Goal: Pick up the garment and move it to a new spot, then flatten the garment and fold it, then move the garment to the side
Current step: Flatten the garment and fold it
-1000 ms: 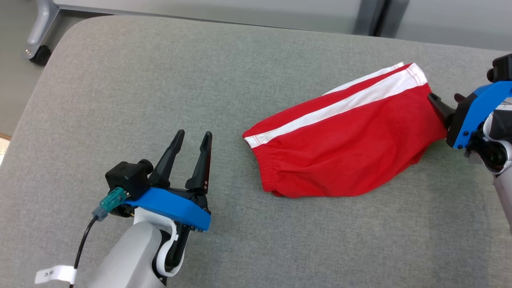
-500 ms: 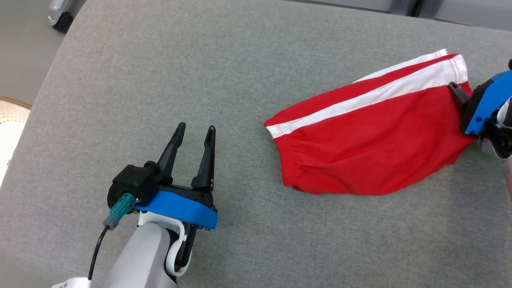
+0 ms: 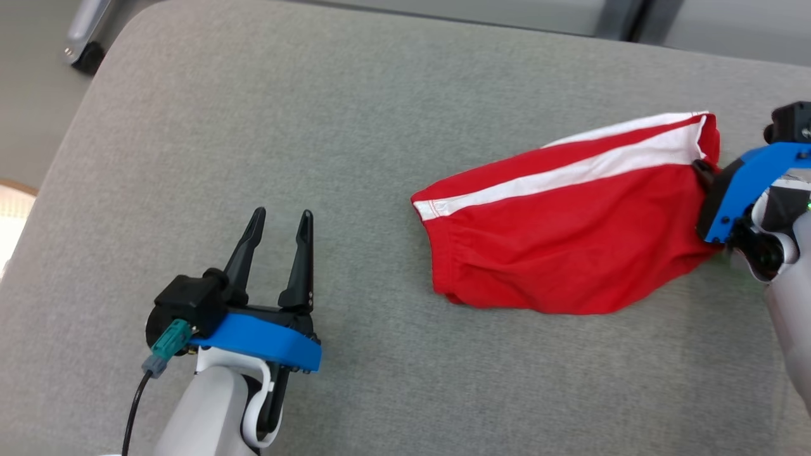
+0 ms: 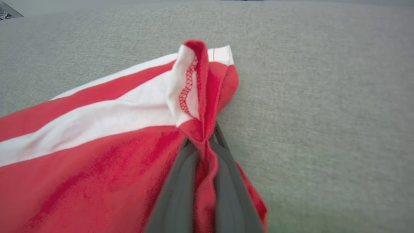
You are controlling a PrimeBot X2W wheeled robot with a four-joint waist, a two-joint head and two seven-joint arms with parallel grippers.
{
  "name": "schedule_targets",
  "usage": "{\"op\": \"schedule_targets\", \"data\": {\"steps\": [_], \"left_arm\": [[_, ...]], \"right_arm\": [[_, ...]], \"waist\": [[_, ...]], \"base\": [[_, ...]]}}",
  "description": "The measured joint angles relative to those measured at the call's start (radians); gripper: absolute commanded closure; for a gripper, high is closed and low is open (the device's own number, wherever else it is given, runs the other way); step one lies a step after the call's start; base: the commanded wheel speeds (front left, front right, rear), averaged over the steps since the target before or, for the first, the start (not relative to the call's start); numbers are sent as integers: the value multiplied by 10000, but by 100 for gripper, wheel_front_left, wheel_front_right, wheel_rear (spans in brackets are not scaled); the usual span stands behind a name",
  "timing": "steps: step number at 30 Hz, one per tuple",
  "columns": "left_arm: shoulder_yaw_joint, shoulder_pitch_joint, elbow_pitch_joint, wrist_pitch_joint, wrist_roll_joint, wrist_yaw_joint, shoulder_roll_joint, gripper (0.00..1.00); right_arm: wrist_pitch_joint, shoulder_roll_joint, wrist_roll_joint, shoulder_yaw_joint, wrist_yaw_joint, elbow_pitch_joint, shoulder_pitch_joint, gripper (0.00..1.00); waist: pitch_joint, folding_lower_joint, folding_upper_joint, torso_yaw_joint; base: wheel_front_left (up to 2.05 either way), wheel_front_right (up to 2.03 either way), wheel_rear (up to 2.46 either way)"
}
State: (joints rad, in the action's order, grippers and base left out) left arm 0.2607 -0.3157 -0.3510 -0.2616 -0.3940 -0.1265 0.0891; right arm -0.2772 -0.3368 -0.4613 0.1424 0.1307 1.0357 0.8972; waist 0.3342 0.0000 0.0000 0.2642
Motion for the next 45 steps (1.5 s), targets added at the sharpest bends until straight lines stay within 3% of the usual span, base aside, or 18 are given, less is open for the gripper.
{"op": "schedule_targets", "data": {"steps": [10,16,22,28,35,36,37,45], "left_arm": [[-234,752,224,0,-31,-25,506,0],[-190,887,222,0,-35,-25,560,0],[-104,931,190,0,-107,-25,562,0],[65,946,157,0,-173,-25,568,0],[165,933,130,0,-197,-25,543,0],[173,931,125,-2,-199,-25,537,0],[196,922,117,0,-199,-25,531,0],[138,884,96,0,-203,-25,577,0]], "right_arm": [[449,-805,844,-610,0,-918,-1121,100],[213,-782,1804,-1392,0,-1684,-1446,100],[-813,336,2608,-1503,-2,-2968,-1642,100],[-1973,1730,3116,-884,0,-4050,-1753,100],[-2600,2610,3452,-194,0,-4169,-2173,100],[-2600,2669,3446,-171,0,-4153,-2211,72],[-2598,2721,3411,-194,0,-4117,-2249,0],[-1933,2853,1733,-408,0,-4986,-2245,0]], "waist": [[-1029,-1,0,-1230],[-1477,0,0,-1455],[-1610,-1,0,-1306],[-1629,-1,0,-1072],[-1589,0,0,-764],[-1578,-1,0,-728],[-1567,-1,0,-695],[-1583,-1,0,-726]], "base": [[0,0,0],[0,0,0],[0,0,0],[0,0,0],[0,0,0],[0,0,0],[0,0,0],[0,0,0]]}}
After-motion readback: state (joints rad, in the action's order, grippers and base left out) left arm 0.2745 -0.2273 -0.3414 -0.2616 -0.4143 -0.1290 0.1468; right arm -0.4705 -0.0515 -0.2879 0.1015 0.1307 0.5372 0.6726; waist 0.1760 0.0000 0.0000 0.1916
